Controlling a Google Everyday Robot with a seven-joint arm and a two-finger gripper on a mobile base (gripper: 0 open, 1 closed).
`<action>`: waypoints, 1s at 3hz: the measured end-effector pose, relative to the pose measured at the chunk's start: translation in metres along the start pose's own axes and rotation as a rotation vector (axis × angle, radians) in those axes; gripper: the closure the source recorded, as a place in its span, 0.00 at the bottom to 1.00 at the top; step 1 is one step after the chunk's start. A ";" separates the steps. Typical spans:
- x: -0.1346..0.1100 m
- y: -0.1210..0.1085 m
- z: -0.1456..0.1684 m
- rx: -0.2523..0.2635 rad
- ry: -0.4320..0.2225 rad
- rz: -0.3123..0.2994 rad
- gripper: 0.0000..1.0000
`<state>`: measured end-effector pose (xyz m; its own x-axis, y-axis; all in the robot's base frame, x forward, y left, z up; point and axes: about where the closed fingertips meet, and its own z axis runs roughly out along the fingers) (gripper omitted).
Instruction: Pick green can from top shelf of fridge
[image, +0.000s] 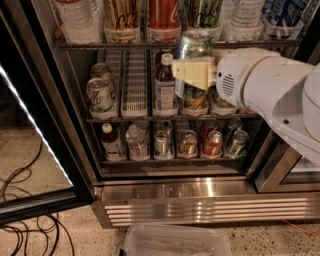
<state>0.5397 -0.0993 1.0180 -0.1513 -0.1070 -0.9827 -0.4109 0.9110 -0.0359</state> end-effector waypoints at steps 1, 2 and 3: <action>0.013 0.014 -0.005 -0.113 0.067 0.029 1.00; 0.020 0.024 -0.007 -0.154 0.101 0.041 1.00; 0.020 0.024 -0.007 -0.155 0.101 0.041 1.00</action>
Offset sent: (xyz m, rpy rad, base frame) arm -0.0107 0.0082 -0.0123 0.0140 0.0761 0.0935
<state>0.5211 -0.0825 0.9989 -0.2570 -0.1172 -0.9593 -0.5347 0.8441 0.0402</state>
